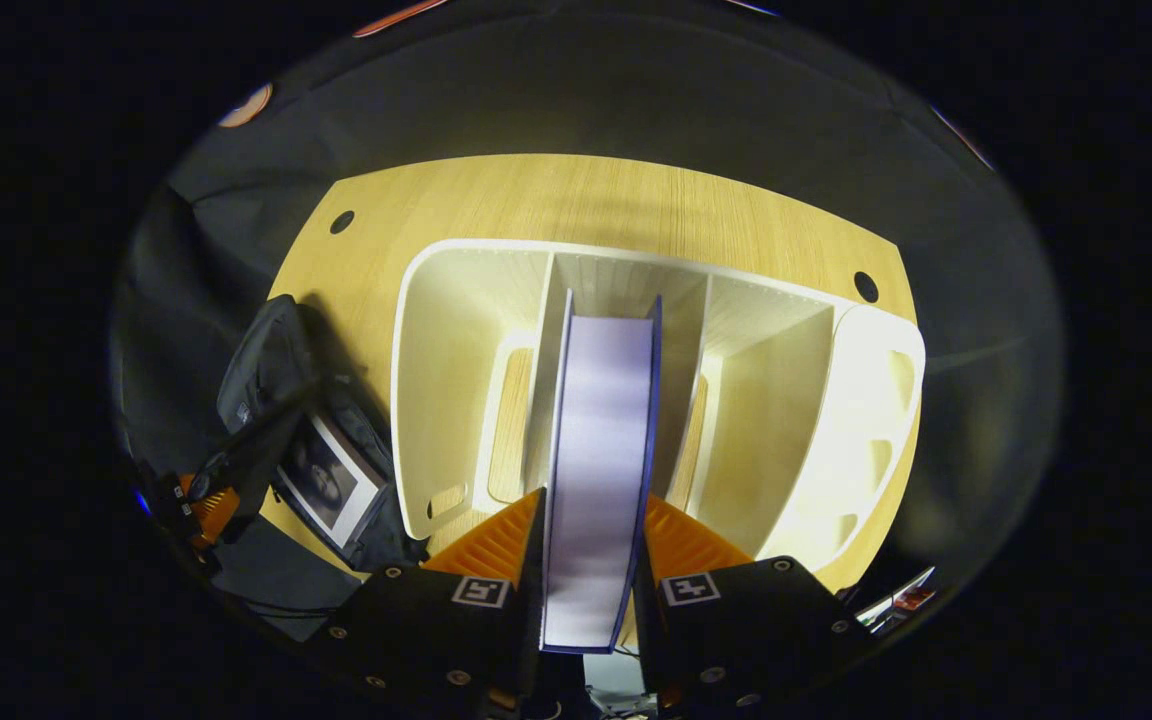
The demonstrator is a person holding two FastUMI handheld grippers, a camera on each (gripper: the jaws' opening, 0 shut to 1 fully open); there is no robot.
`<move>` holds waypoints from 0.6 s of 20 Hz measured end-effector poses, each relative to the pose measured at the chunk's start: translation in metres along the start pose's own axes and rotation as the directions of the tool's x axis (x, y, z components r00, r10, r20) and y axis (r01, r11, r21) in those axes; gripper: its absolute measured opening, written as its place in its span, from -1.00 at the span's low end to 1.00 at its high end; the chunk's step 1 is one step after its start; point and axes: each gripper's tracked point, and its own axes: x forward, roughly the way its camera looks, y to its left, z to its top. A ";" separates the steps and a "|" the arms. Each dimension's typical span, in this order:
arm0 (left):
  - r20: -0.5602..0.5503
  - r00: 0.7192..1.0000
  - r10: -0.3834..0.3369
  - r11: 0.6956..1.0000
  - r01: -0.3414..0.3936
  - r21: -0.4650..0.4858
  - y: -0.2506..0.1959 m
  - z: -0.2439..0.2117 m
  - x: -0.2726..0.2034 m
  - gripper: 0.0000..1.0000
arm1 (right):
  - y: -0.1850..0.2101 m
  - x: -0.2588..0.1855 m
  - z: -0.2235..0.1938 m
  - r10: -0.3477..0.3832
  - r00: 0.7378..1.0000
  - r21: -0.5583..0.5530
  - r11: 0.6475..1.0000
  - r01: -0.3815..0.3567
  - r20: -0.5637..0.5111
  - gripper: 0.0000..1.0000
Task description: Open the schoolbag, grab two books from the bookshelf and put them into the schoolbag.
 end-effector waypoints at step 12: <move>-0.002 0.998 -0.066 0.995 0.065 0.080 0.004 -0.002 0.000 -0.89 | 0.007 -0.029 -0.045 -0.035 0.999 0.075 0.997 0.034 0.014 -0.30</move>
